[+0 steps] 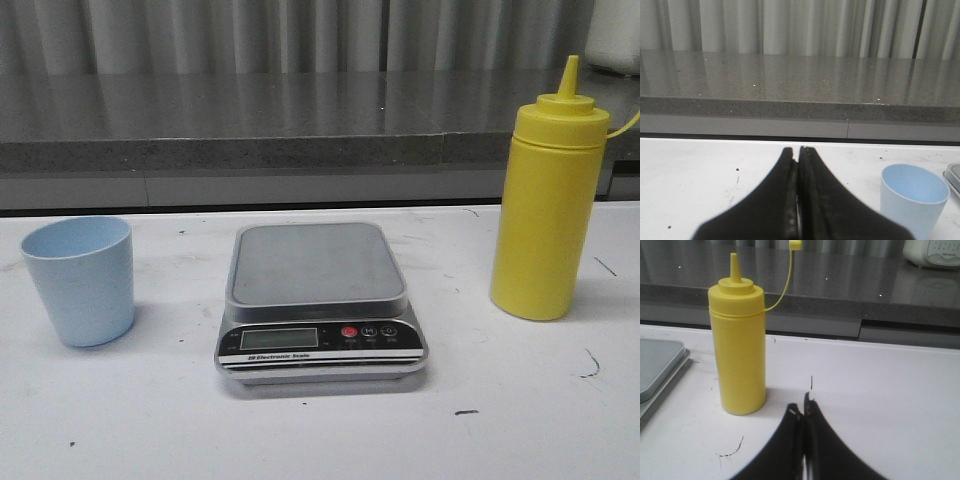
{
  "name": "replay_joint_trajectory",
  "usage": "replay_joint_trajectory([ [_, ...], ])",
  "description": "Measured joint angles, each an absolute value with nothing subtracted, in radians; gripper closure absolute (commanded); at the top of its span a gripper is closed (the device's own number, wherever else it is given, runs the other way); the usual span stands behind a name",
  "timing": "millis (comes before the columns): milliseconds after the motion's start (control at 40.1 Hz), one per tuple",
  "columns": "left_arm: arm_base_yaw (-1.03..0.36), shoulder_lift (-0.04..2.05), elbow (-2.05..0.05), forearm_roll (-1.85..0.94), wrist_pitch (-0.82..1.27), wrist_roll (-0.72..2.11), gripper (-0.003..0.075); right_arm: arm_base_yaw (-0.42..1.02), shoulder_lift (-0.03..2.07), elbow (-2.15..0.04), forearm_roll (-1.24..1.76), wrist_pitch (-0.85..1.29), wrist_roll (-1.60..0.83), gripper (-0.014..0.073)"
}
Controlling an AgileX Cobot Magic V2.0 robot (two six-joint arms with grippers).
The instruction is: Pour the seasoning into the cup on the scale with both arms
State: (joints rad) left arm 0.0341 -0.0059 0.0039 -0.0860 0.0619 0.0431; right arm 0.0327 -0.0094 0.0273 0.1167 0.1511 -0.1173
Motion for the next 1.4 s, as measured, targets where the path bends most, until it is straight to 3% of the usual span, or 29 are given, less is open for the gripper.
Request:
replay_joint_trajectory([
  [474,0.034,-0.006,0.004,-0.088,0.061,0.043,0.0740,0.033,-0.009,0.027,0.117,0.149,-0.117,0.0657],
  [674,0.034,-0.006,0.004,-0.163,-0.046,0.043,0.0741,0.033,-0.009,0.025,0.124,0.073,-0.117,0.0657],
  [848,0.034,-0.003,-0.089,-0.206,-0.039,0.043,0.0741,0.033,-0.008,-0.130,0.131,0.130,-0.117,0.0655],
  [1048,0.034,0.178,-0.320,-0.154,0.124,0.045,0.0741,0.033,0.201,-0.384,0.131,0.298,-0.117,0.0655],
  [1272,0.034,0.408,-0.459,-0.105,0.241,0.047,0.0740,0.033,0.436,-0.537,0.139,0.320,-0.117,0.0655],
  [1397,0.034,0.429,-0.462,-0.101,0.261,0.047,0.0696,0.033,0.484,-0.542,0.139,0.318,-0.117,0.0571],
])
